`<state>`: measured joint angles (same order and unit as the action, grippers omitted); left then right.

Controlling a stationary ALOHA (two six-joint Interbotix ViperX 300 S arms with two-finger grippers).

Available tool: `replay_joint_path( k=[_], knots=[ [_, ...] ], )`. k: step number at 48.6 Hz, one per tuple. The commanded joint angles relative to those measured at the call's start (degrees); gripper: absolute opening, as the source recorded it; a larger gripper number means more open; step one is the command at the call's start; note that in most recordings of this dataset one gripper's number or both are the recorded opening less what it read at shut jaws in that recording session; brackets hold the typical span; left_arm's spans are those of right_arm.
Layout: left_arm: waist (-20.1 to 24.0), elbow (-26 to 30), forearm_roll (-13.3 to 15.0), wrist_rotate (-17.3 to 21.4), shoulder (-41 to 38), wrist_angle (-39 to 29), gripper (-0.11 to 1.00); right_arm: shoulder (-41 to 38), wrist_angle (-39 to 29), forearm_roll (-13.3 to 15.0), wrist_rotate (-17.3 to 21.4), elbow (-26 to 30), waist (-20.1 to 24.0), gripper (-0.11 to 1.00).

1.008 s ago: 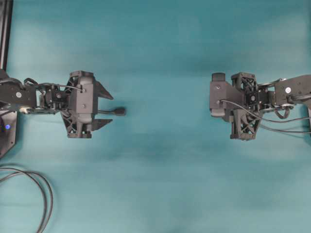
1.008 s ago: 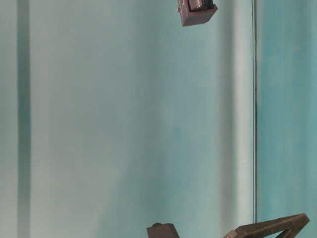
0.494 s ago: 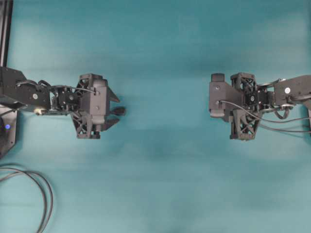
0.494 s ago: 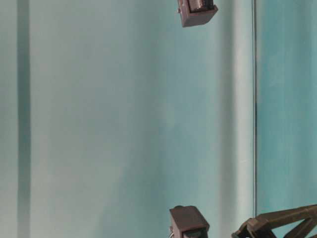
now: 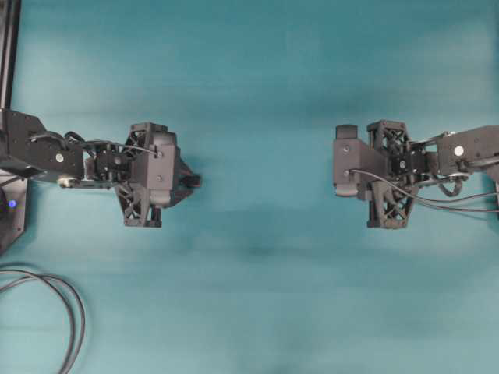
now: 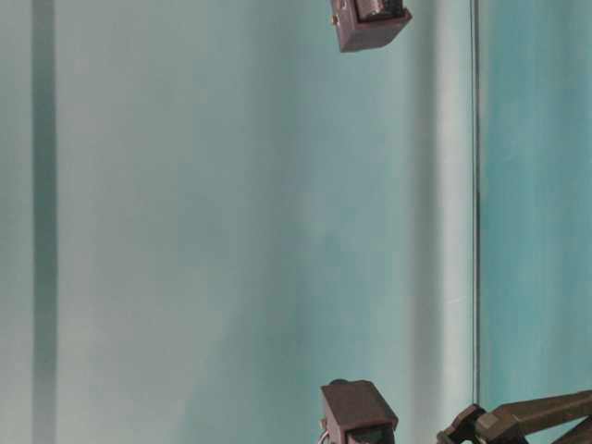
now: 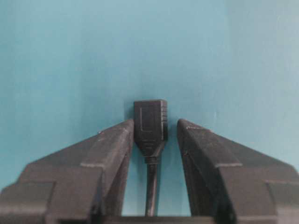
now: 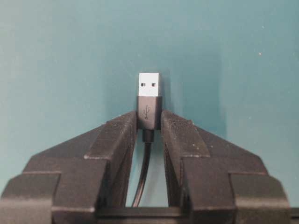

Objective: Insert the USB using both arms.
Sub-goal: 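Lift both held USB ends off the table and raise them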

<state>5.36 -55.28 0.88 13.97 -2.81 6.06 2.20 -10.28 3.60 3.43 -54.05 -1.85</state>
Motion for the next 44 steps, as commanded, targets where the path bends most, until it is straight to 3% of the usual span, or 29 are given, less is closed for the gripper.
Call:
replay_joint_path(
  k=[1, 9, 19, 35, 44],
  knots=[
    [0.4, 0.3, 0.0, 0.8, -0.2, -1.6, 0.4, -0.4, 0.4, -0.1, 0.2, 1.5, 1.8, 0.22],
    [0.0, 0.3, 0.0, 1.0, 0.8, -2.2, 0.31, -0.3, 0.3, -0.1, 0.2, 3.2, 1.9, 0.22],
    [-0.2, 0.4, 0.0, 0.6, 1.8, -3.6, 0.3, 0.4, -2.9, -0.2, 0.1, 5.2, 1.9, 0.19],
    [-2.5, 6.6, 0.4, -1.9, 5.4, -19.7, 0.3, 5.7, -6.5, 0.6, 0.0, 5.4, 1.9, 0.19],
    [-4.2, 7.6, 0.4, -2.6, 9.0, -21.3, 0.3, 9.1, -10.9, 2.5, 0.0, 5.8, 1.9, 0.19]
  ],
)
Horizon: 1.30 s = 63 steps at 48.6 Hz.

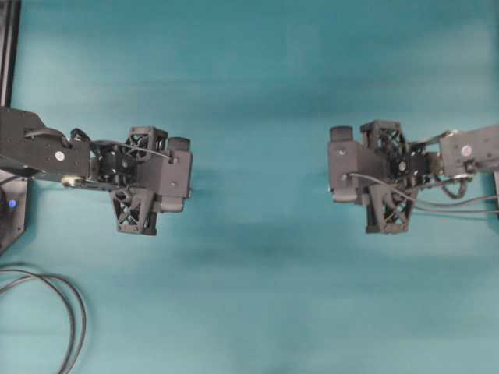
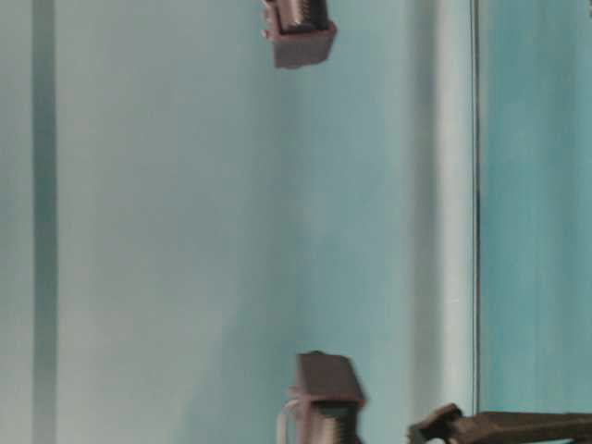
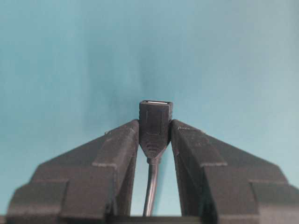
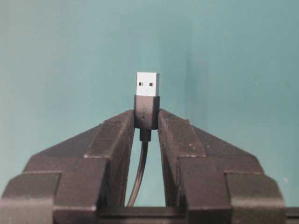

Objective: Insert the USB using both arms.
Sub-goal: 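Lift both held USB ends off the table and raise them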

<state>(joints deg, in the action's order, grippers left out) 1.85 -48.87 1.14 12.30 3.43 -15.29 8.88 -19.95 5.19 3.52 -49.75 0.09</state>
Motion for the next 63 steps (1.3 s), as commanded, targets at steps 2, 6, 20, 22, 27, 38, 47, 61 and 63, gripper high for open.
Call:
replay_joint_path(
  k=[2, 6, 20, 22, 27, 38, 47, 61, 63],
  knots=[
    [-1.0, 0.9, 0.2, -1.3, 4.0, 0.3, 0.3, 3.5, -2.3, 1.8, -0.1, 1.7, 0.0, 0.19],
    [-0.9, 0.5, 0.3, -3.2, 7.0, 0.7, 0.3, 5.3, -4.1, 3.1, 0.0, 2.2, 0.0, 0.19],
    [1.2, 1.6, 2.5, -19.2, 19.1, -5.1, 0.3, 11.5, -11.2, 8.9, 0.0, 4.4, 0.0, 0.19],
    [2.0, 2.3, 3.3, -21.9, 20.4, -7.7, 0.3, 12.5, -11.9, 9.8, 0.0, 4.7, 0.1, 0.19],
    [4.4, 4.3, 4.8, -27.3, 22.8, -15.2, 0.3, 14.7, -13.9, 13.4, 0.2, 5.8, 0.4, 0.19],
    [7.4, 9.4, 11.2, -26.5, 24.8, -19.2, 0.3, 16.6, -19.4, 26.5, 4.9, 8.3, 2.8, 0.19],
    [9.8, 12.0, 19.7, -19.6, 24.4, -23.6, 0.3, 16.6, -24.7, 43.3, 16.9, 8.7, 6.9, 0.19],
    [21.0, 13.0, 45.2, 2.7, 19.2, -33.1, 0.3, 16.2, -31.6, 61.1, 36.7, 4.6, 14.2, 0.19],
    [22.3, 12.1, 49.7, 6.2, 18.1, -33.9, 0.3, 16.0, -32.2, 62.4, 38.1, 3.9, 14.7, 0.19]
  ],
)
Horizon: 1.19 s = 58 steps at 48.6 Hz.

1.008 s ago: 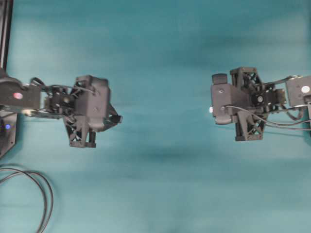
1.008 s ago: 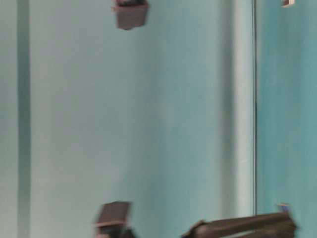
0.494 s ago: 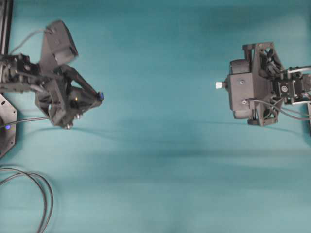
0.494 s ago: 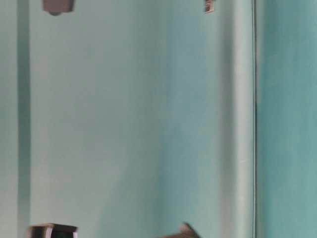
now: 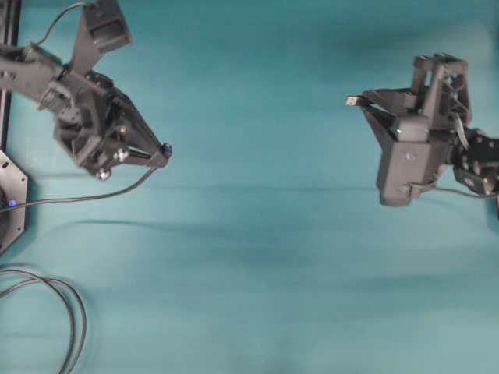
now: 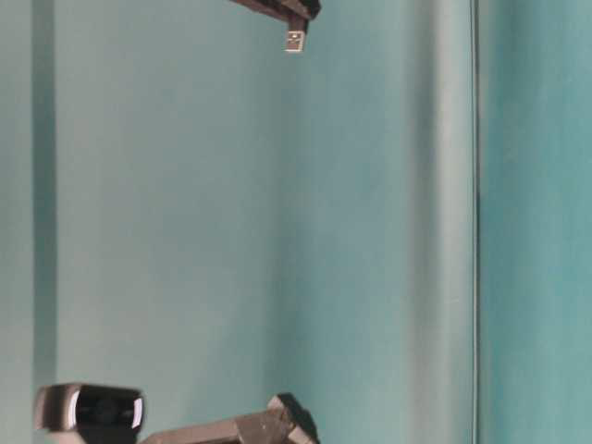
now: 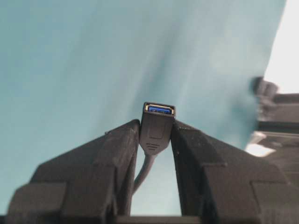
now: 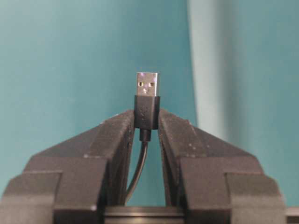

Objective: Insert the USB using both arms.
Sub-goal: 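Lift both held USB ends off the table and raise them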

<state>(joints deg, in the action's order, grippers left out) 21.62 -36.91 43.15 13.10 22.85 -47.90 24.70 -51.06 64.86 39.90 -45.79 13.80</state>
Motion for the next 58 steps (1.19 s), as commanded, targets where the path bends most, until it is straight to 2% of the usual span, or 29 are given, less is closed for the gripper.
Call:
replay_joint_path(
  k=[1, 3, 9, 12, 17, 18, 20, 30, 41, 47, 58],
  knots=[
    [3.2, -0.3, 10.0, 7.2, -1.9, -1.8, 0.3, 0.1, -1.3, 3.2, 2.1, -0.4, 1.1, 0.19],
    [4.6, -1.7, 16.0, 12.0, -3.4, -3.0, 0.3, -0.2, -1.8, 4.0, 2.5, -1.0, 1.3, 0.19],
    [6.4, -5.4, 30.6, 24.5, -7.8, -6.5, 0.3, -1.2, -2.0, 6.2, 2.2, -1.7, 1.4, 0.19],
    [7.2, -6.7, 37.4, 30.8, -10.2, -8.6, 0.3, -2.2, -2.0, 8.3, 1.7, -1.8, 1.4, 0.19],
    [7.8, -7.3, 46.3, 39.0, -14.2, -11.8, 0.3, -3.8, -2.0, 10.8, 1.0, -2.5, 1.4, 0.19],
    [7.7, -7.2, 47.3, 39.7, -14.9, -12.2, 0.3, -4.1, -2.0, 11.3, 0.9, -2.5, 1.4, 0.19],
    [7.7, -7.0, 48.1, 40.3, -16.2, -13.0, 0.3, -4.7, -1.9, 12.0, 0.7, -2.5, 1.4, 0.19],
    [7.0, -4.3, 48.1, 39.9, -20.8, -16.0, 0.3, -6.2, 0.3, 14.9, -1.1, -1.8, 1.4, 0.19],
    [3.8, 1.7, 48.3, 39.9, -27.1, -19.0, 0.3, -8.6, 1.9, 16.0, -8.1, -0.2, 1.4, 0.19],
    [3.1, 4.1, 48.3, 39.9, -30.2, -21.3, 0.3, -9.1, 3.1, 17.0, -10.3, 0.4, 1.8, 0.19],
    [3.3, 5.2, 48.3, 40.1, -32.1, -23.3, 0.3, -9.1, 4.3, 22.7, -11.9, 0.0, 3.3, 0.19]
  ],
)
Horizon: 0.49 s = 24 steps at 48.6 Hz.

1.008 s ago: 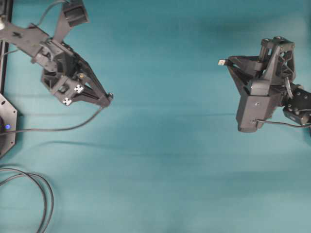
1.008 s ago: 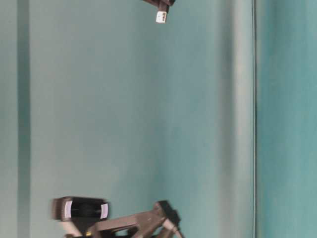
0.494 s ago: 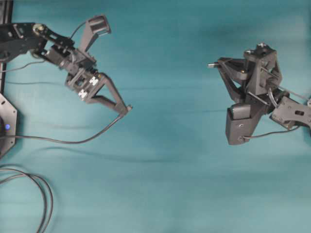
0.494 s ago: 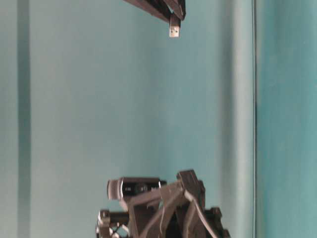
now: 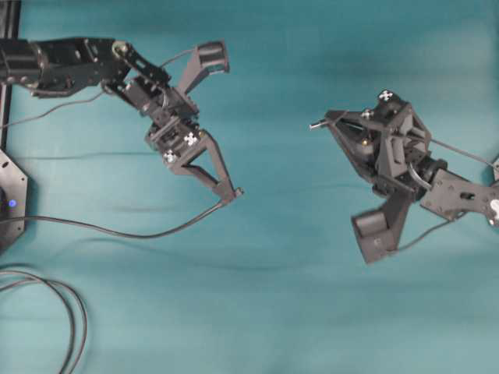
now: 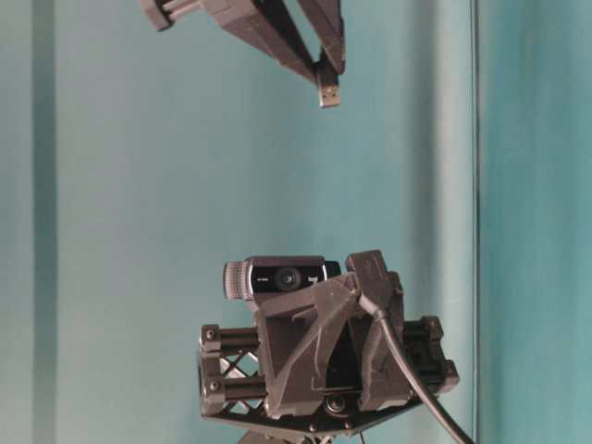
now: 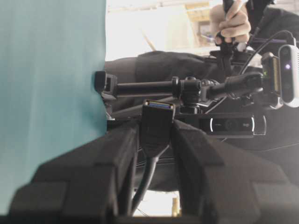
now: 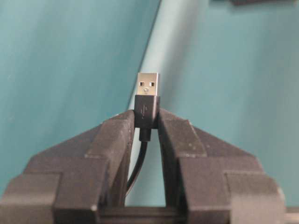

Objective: Insert the USB using both arms.
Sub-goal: 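Lift both held USB ends off the table and raise them, then bring the male plug and female socket toward each other, aligned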

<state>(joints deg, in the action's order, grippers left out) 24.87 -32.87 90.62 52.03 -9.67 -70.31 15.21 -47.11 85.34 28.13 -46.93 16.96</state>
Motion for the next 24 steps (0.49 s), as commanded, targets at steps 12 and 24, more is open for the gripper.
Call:
replay_joint_path(
  k=[12, 24],
  knots=[
    [0.6, 2.5, 0.8, 1.8, -2.5, -1.9, 0.3, -2.0, 1.7, 7.4, 0.5, -0.4, 0.2, 0.19],
    [1.5, 8.3, 0.8, 1.8, -5.2, -4.7, 0.3, -3.2, 1.9, 13.0, 4.3, 0.2, 0.4, 0.19]
  ],
)
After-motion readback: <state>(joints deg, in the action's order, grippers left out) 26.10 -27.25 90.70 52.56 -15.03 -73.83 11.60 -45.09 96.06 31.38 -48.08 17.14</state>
